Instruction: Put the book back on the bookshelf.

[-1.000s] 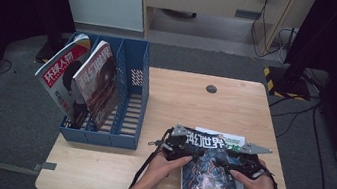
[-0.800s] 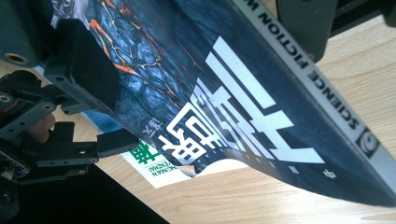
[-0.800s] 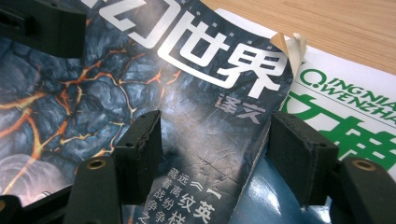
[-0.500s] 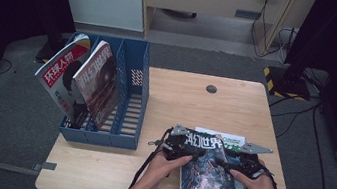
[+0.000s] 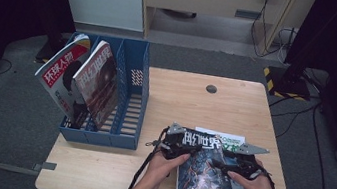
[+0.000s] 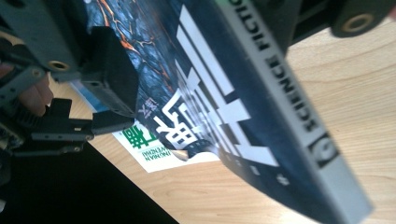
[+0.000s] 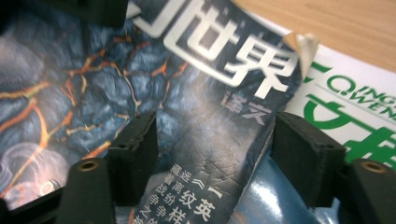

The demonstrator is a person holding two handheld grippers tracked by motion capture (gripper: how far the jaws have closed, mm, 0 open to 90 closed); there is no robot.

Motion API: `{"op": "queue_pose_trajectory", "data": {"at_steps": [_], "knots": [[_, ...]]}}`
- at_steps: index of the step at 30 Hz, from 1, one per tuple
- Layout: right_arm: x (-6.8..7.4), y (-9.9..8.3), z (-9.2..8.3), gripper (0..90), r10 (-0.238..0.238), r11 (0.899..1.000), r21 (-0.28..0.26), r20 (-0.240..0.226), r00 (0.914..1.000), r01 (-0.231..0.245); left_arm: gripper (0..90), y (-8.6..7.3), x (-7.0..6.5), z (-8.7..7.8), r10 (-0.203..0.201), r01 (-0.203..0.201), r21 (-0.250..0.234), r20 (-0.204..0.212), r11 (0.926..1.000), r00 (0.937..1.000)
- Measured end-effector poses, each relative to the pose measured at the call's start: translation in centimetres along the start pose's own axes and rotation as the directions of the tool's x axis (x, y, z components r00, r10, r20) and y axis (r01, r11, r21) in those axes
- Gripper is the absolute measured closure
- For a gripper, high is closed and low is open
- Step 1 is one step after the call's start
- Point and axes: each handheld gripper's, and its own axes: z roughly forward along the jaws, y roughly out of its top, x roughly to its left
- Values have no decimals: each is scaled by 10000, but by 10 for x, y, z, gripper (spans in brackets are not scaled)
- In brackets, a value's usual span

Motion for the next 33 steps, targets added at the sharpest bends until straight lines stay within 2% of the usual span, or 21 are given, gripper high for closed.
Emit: {"op": "queue_pose_trajectory", "data": {"at_steps": [4,7,10,13,17,20,27,33], "knots": [[1,0,2,241,106,9998,159,-84,9999,-105,586,2,-1,-4,-4,4,-261,1,9997,10000],[2,0,3,217,58,9998,191,-63,10000,-57,612,2,-1,-5,15,-16,-362,-32,9993,10000],[1,0,4,159,244,9996,146,-25,9997,-244,643,3,-2,-7,32,-33,-460,-11,9989,10000],[-1,0,4,132,559,9984,73,-76,9984,-559,659,5,-5,-8,262,-258,-545,60,9982,9996],[1,-1,5,105,379,9992,81,-19,9993,-379,683,7,-9,-9,527,-519,-522,133,9973,9985],[0,-1,4,133,539,9985,66,-303,9981,-537,695,8,-11,-10,633,-619,-569,214,9965,9978],[0,-1,4,172,419,9991,52,-321,9986,-418,726,10,-10,-13,583,-567,-485,306,9972,9978],[-1,0,0,326,315,9995,-31,-287,9991,-316,759,16,-13,-18,889,-875,-408,344,9953,9954]]}}
